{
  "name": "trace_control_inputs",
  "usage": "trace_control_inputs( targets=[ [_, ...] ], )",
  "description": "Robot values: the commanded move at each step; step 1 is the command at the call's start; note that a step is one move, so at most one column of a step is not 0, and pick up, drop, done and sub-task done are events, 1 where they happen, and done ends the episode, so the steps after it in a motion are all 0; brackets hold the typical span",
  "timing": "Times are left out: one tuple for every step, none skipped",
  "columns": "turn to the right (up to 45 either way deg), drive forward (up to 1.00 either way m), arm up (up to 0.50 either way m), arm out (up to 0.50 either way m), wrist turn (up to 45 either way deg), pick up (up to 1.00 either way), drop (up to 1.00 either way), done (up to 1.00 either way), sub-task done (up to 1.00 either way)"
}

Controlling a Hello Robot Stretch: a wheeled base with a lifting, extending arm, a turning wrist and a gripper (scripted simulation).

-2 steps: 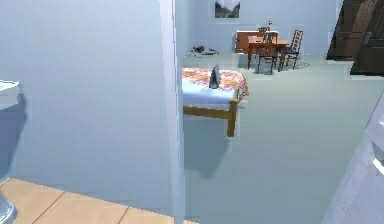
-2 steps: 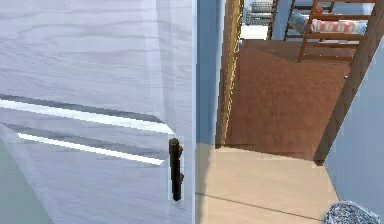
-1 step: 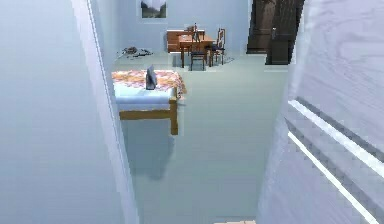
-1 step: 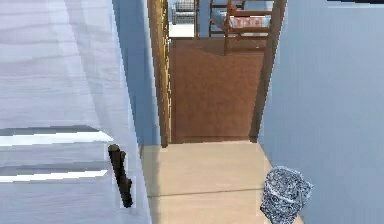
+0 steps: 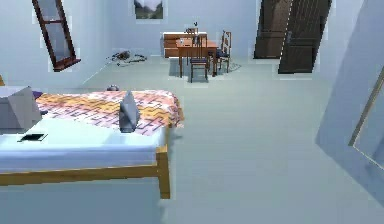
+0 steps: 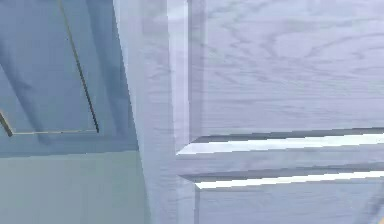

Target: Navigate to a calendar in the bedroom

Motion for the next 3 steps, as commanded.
trace_control_inputs(
  targets=[
    [0.0,0.8,0.0,0.0,0.0,0.0,0.0,0.0,0.0],
    [-36.0,0.0,0.0,0.0,0.0,0.0,0.0,0.0,0.0],
    [0.0,0.0,0.0,0.0,0.0,0.0,0.0,1.0,0.0]
  ],
)
